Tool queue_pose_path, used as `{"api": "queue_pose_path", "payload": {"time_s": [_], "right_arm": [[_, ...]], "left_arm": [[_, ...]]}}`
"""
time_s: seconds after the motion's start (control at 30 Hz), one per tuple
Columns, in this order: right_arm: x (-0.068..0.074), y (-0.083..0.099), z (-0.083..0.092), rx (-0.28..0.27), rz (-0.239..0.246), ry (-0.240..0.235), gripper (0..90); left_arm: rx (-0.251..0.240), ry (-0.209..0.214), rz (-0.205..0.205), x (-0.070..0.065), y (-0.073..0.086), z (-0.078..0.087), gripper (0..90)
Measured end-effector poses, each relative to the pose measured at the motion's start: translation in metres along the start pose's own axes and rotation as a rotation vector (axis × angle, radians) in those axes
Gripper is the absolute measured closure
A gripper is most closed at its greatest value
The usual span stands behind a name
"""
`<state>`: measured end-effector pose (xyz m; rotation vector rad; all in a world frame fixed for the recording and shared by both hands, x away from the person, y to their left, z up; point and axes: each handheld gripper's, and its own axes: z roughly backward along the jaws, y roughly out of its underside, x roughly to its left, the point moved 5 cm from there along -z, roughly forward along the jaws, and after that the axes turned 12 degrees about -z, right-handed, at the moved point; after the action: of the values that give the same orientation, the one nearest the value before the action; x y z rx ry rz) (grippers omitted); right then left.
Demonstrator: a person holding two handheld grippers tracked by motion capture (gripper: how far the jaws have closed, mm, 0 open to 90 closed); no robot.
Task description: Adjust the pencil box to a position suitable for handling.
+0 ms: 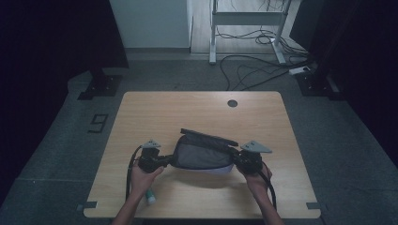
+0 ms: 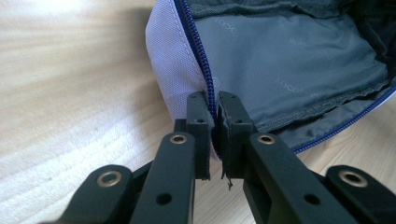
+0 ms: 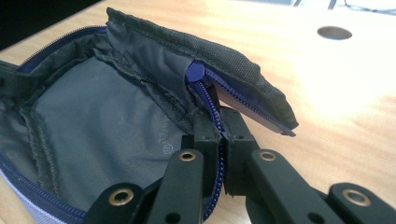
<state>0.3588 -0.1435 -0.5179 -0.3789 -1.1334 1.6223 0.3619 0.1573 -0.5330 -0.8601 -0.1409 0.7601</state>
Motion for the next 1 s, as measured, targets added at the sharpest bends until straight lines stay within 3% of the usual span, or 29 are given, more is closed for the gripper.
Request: {"api": "queue_pose_path", "payload": {"time_s": [0.37, 0.6, 0.7, 0.8, 1.0], "right_arm": [[-0.014, 0.017, -0.013, 0.062, -0.032, 0.026, 84.8], [-0.019, 0.026, -0.019, 0.106, -0.045, 0.048, 82.8], [-0.019, 0.027, -0.019, 0.103, -0.053, 0.05, 77.8], [-0.022, 0.025, -0.016, 0.07, -0.059, 0.085, 65.9], [-0.023, 0.023, -0.011, 0.034, -0.071, 0.096, 52.9]], "left_arm": [[0.062, 0.007, 0.007, 0.0, 0.01, -0.013, 81.4], [0.059, 0.003, 0.015, 0.0, 0.012, -0.013, 76.6], [0.048, -0.002, 0.02, 0.0, 0.011, -0.013, 71.4], [0.024, -0.026, 0.016, 0.001, 0.01, -0.01, 69.2], [-0.029, -0.067, 0.014, 0.003, 0.005, -0.002, 55.6]]}}
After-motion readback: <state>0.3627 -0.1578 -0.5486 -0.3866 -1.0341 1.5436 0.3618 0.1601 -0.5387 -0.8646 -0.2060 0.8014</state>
